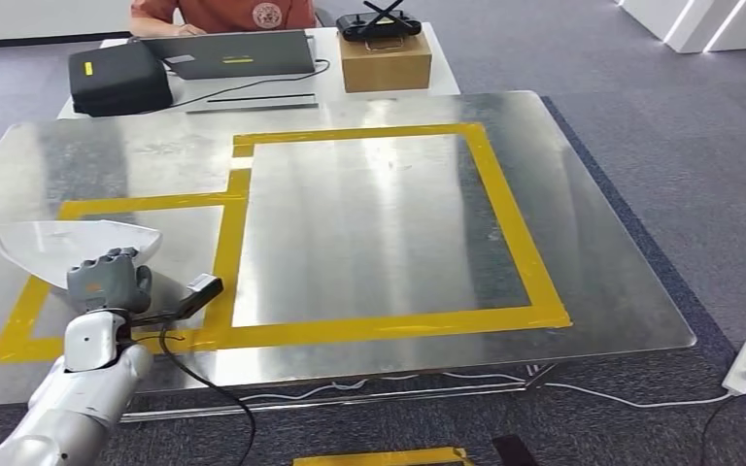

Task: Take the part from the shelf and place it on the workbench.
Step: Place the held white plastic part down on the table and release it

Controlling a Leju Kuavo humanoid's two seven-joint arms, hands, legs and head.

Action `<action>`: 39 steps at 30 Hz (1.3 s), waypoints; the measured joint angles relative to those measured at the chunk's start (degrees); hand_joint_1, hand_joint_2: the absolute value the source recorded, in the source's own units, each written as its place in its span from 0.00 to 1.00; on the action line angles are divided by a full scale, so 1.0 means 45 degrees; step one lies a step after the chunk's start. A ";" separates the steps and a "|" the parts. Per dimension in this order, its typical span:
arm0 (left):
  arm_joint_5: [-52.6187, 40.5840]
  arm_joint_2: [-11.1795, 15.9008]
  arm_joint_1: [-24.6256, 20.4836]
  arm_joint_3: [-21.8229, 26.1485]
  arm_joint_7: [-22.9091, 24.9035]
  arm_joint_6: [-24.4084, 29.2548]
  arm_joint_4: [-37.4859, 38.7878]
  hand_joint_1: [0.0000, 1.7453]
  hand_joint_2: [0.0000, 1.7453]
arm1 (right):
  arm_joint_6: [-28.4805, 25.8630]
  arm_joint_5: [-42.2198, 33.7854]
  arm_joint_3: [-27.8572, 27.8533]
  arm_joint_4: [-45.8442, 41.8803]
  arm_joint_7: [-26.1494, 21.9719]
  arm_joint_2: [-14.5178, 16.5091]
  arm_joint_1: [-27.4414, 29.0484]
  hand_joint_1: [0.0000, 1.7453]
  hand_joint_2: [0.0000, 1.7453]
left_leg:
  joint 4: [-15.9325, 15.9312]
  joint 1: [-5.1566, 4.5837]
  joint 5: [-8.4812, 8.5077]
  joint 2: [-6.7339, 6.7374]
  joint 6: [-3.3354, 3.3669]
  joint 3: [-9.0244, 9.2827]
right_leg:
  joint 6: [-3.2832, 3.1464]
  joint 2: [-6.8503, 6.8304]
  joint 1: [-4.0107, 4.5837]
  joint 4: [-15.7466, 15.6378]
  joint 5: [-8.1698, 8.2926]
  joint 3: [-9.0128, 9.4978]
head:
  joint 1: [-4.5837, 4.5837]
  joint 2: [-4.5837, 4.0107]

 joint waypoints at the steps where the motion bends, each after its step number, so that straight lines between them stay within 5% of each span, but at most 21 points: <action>1: 0.0001 0.0019 -0.0002 0.0036 -0.0023 0.0035 0.0028 1.00 1.00 | 0.0009 0.0003 -0.0001 0.0001 0.0004 0.0003 0.0007 0.00 0.00 | 0.0020 0.0014 0.0009 -0.0105 -0.0060 -0.0032 | -0.0147 -0.0155 0.0021 0.0022 0.0010 0.0010 | 0.0002 0.0000; 2: 0.0001 0.0034 0.0008 0.0070 -0.0043 0.0066 0.0057 1.00 1.00 | 0.0015 0.0007 -0.0004 0.0001 0.0006 0.0005 0.0001 0.00 0.00 | 0.0023 0.0031 0.0002 -0.0104 -0.0114 -0.0053 | -0.0253 -0.0294 0.0033 0.0050 0.0001 0.0020 | -0.0012 0.0000; 4: 0.0004 0.0046 -0.0006 0.0104 -0.0086 0.0085 0.0101 1.00 1.00 | 0.0024 0.0010 -0.0005 0.0001 0.0002 0.0015 -0.0012 0.00 0.00 | 0.0512 0.0009 -0.0295 0.0447 -0.0210 -0.0281 | -0.0450 -0.0582 0.0043 0.0045 -0.0024 0.0066 | -0.0103 0.0000; 6: 0.0008 0.0012 -0.0050 0.0108 -0.0123 0.0097 0.0132 1.00 1.00 | 0.0027 0.0000 -0.0006 0.0001 -0.0006 0.0021 -0.0005 0.00 0.00 | 0.2017 -0.0024 -0.1031 0.1193 -0.0262 -0.1006 | -0.0586 -0.0852 0.0098 0.0038 -0.0072 0.0100 | -0.0192 0.0000; 8: 0.0030 -0.0012 -0.0039 0.0115 -0.0169 0.0127 0.0187 1.00 1.00 | 0.0034 -0.0044 -0.0011 0.0001 -0.0033 0.0018 0.0017 0.00 0.00 | 0.3604 -0.0016 -0.1583 0.1395 -0.0258 -0.1820 | -0.0649 -0.1086 0.0158 0.0040 -0.0117 0.0120 | -0.0201 0.0000; 9: 0.0050 -0.0013 -0.0016 0.0124 -0.0227 0.0159 0.0225 1.00 1.00 | 0.0049 -0.0072 -0.0013 0.0001 -0.0050 0.0017 0.0020 0.00 0.00 | 0.3885 -0.0018 -0.1539 0.1409 -0.0230 -0.1983 | -0.0662 -0.1181 0.0182 0.0041 -0.0138 0.0137 | -0.0208 0.0000; 10: 0.0069 -0.0011 0.0002 0.0132 -0.0304 0.0203 0.0265 1.00 1.00 | 0.0064 -0.0092 -0.0016 0.0001 -0.0065 0.0018 0.0018 0.00 0.00 | 0.3626 -0.0028 -0.1232 0.1412 -0.0178 -0.1880 | -0.0664 -0.1251 0.0204 0.0042 -0.0161 0.0171 | -0.0209 0.0000; 12: 0.0090 -0.0009 0.0009 0.0144 -0.0462 0.0327 0.0332 1.00 1.00 | 0.0096 -0.0108 -0.0019 0.0001 -0.0083 0.0023 0.0011 0.00 0.00 | 0.2030 -0.0100 -0.0299 0.1502 0.0021 -0.1101 | -0.0641 -0.1359 0.0238 0.0036 -0.0228 0.0273 | -0.0205 0.0000; 14: 0.0092 -0.0012 -0.0014 0.0148 -0.0549 0.0429 0.0381 1.00 1.00 | 0.0123 -0.0122 -0.0023 0.0001 -0.0107 0.0034 -0.0009 0.00 0.00 | 0.0657 -0.0225 0.0139 0.1678 0.0217 -0.0429 | -0.0554 -0.1428 0.0288 0.0046 -0.0282 0.0302 | -0.0207 0.0000; 19: 0.0079 -0.0056 -0.0058 0.0147 -0.0730 0.0534 0.0466 1.00 1.00 | 0.0232 -0.0152 -0.0028 0.0002 -0.0140 0.0055 -0.0033 0.00 0.00 | 0.0038 -0.0213 0.0069 0.1578 0.0376 -0.0136 | -0.0224 -0.1387 0.0305 0.0215 -0.0527 0.0196 | -0.0180 0.0000; 22: 0.0093 -0.0125 -0.0093 0.0157 -0.1032 0.0569 0.0505 1.00 1.00 | 0.0265 -0.0120 -0.0028 0.0001 -0.0142 0.0057 -0.0025 0.00 0.00 | -0.0064 -0.0196 0.0071 0.1468 0.0485 -0.0035 | -0.0151 -0.0949 0.0295 0.2299 -0.1471 -0.0877 | -0.0132 0.0000; 24: 0.0182 -0.0173 -0.0082 0.0161 -0.1403 0.0570 0.0582 1.00 1.00 | 0.0284 -0.0085 -0.0029 0.0004 -0.0132 0.0057 0.0024 0.00 0.00 | -0.0056 -0.0232 0.0041 0.1344 0.0530 -0.0015 | -0.0120 -0.0878 0.0299 0.3335 -0.1604 -0.1541 | -0.0129 0.0000; 26: 0.0371 -0.0219 -0.0073 0.0161 -0.1908 0.0568 0.0680 1.00 1.00 | 0.0301 -0.0040 -0.0029 0.0006 -0.0130 0.0057 0.0026 0.00 0.00 | -0.0046 -0.0252 0.0001 0.1209 0.0532 0.0045 | -0.0141 -0.0855 0.0303 0.2617 -0.0838 -0.1370 | -0.0127 -0.0001; 29: 0.0745 -0.0260 -0.0075 0.0163 -0.2663 0.0572 0.0776 1.00 1.00 | 0.0333 0.0021 -0.0029 0.0004 -0.0130 0.0051 -0.0037 0.00 0.00 | 0.0004 -0.0308 -0.0078 0.1069 0.0426 0.0089 | -0.0293 -0.0755 0.0313 0.0320 0.0220 -0.0319 | -0.0133 -0.0001; 35: 0.1031 -0.0279 -0.0124 0.0149 -0.3752 0.0596 0.1080 1.00 1.00 | 0.0436 0.0166 -0.0034 0.0004 -0.0084 0.0050 -0.0055 0.00 0.00 | 0.0052 -0.0336 -0.0094 0.1044 0.0504 0.0045 | -0.0387 -0.0692 0.0343 -0.0135 0.0211 -0.0086 | -0.0164 0.0000; 39: 0.0885 -0.0337 -0.0335 0.0079 -0.3836 0.0594 0.1678 1.00 1.00 | 0.0515 0.0334 -0.0028 0.0001 -0.0032 0.0052 -0.0122 0.00 0.00 | -0.0017 -0.0329 -0.0072 0.1048 0.0415 0.0073 | -0.0454 -0.0688 0.0360 -0.0120 0.0178 -0.0086 | -0.0159 0.0000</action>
